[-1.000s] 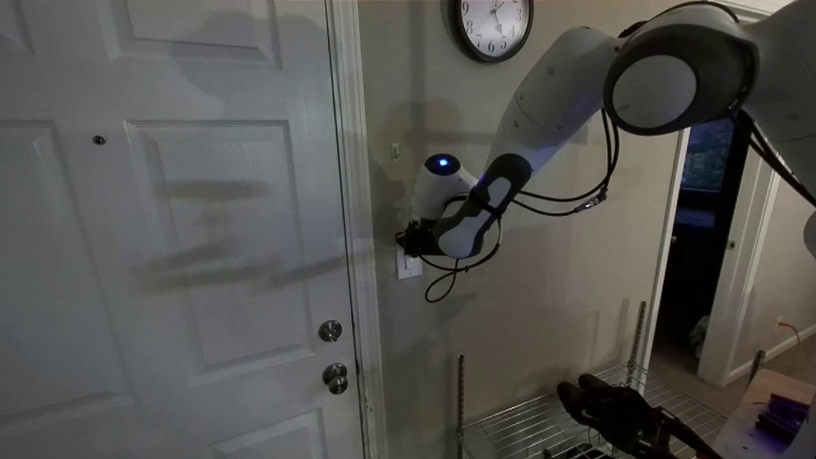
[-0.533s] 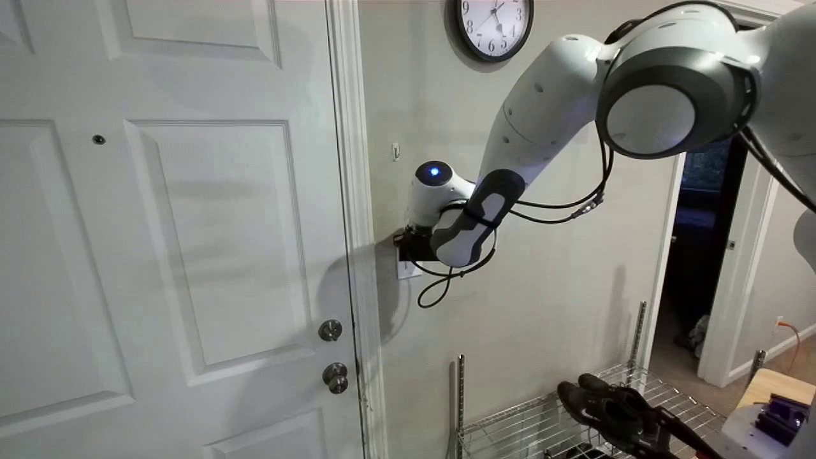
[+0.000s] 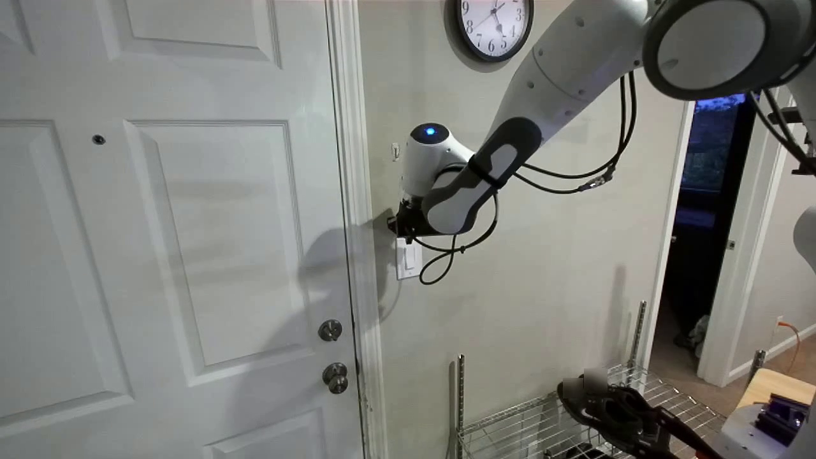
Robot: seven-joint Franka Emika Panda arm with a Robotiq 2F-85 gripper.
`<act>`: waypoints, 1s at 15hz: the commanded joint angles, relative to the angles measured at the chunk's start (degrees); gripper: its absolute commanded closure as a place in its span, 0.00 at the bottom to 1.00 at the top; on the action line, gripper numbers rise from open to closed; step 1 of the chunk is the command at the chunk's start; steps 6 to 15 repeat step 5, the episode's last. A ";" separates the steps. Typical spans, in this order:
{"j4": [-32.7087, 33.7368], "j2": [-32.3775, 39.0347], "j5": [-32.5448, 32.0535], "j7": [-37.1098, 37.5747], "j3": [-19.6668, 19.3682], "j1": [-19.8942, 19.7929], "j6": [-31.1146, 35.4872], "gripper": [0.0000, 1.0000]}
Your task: Flip the switch to turn on the light
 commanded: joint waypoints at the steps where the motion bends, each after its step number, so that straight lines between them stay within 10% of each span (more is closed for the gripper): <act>1: -3.46 -8.24 -3.49 -1.06 3.31 -1.22 -5.06 0.99; 5: -4.38 -11.68 -5.19 -0.65 9.84 -6.47 -6.48 0.99; 15: -4.38 -11.68 -5.19 -0.65 9.84 -6.47 -6.48 0.99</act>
